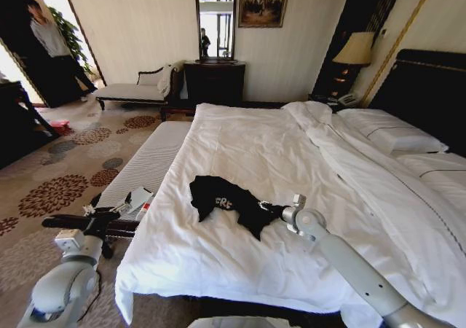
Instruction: Fold the clothes on the bed.
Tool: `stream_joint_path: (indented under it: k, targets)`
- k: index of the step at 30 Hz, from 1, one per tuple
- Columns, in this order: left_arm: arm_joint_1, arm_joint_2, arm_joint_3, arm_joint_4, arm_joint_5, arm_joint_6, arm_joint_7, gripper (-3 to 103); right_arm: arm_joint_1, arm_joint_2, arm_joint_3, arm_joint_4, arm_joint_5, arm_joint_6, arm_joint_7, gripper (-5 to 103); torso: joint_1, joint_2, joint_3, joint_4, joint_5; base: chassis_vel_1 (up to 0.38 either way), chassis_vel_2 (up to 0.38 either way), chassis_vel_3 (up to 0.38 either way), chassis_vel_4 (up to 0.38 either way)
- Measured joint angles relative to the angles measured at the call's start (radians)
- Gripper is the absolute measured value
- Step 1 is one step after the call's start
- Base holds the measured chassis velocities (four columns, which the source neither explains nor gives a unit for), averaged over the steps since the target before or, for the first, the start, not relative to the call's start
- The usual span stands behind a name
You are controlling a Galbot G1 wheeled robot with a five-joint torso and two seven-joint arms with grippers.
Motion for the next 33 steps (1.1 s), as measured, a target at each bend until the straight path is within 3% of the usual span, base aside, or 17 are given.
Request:
stream_joint_path:
  k: [1,3,6,11,18,23,33]
  targets:
    - [-0.001,0.0,0.001,0.001,0.0,0.0,0.0,100,-0.005,-0.003,0.003,0.007,-0.003,0.005,-0.002,27,0.0,0.0,0.0,0.0,0.0,0.0,0.0,0.0,0.0]
    - [-0.002,-0.001,0.002,0.002,0.001,0.0,0.0,100,-0.009,-0.005,0.006,0.013,-0.004,0.008,-0.003,27,0.0,0.0,0.0,0.0,0.0,0.0,0.0,0.0,0.0]
    - [-0.006,-0.001,0.005,0.006,0.001,0.0,-0.001,100,-0.018,-0.012,0.014,0.035,-0.011,0.029,-0.014,12,0.0,0.0,0.0,0.0,0.0,0.0,0.0,0.0,0.0]
    - [-0.01,-0.003,0.008,0.01,0.002,-0.001,-0.001,100,-0.025,-0.016,0.015,0.045,-0.032,0.06,-0.041,1,0.0,0.0,0.0,0.0,0.0,0.0,0.0,0.0,0.0]
    - [-0.012,-0.003,0.008,0.011,0.002,-0.001,-0.002,100,-0.027,-0.014,0.027,0.046,-0.061,0.106,-0.081,0,0.0,0.0,0.0,0.0,0.0,0.0,0.0,0.0,0.0]
    - [-0.014,-0.003,0.007,0.013,0.0,-0.002,-0.003,100,-0.027,-0.013,0.049,0.045,-0.131,0.22,-0.17,0,0.0,0.0,0.0,0.0001,0.0,0.0,0.0,0.0,0.0]
    - [-0.02,-0.004,0.015,0.015,0.001,-0.003,-0.003,100,-0.053,-0.017,0.068,0.051,-0.172,0.279,-0.196,0,0.0,0.0,0.0,0.0,0.0,0.0,0.0,0.0,0.0]
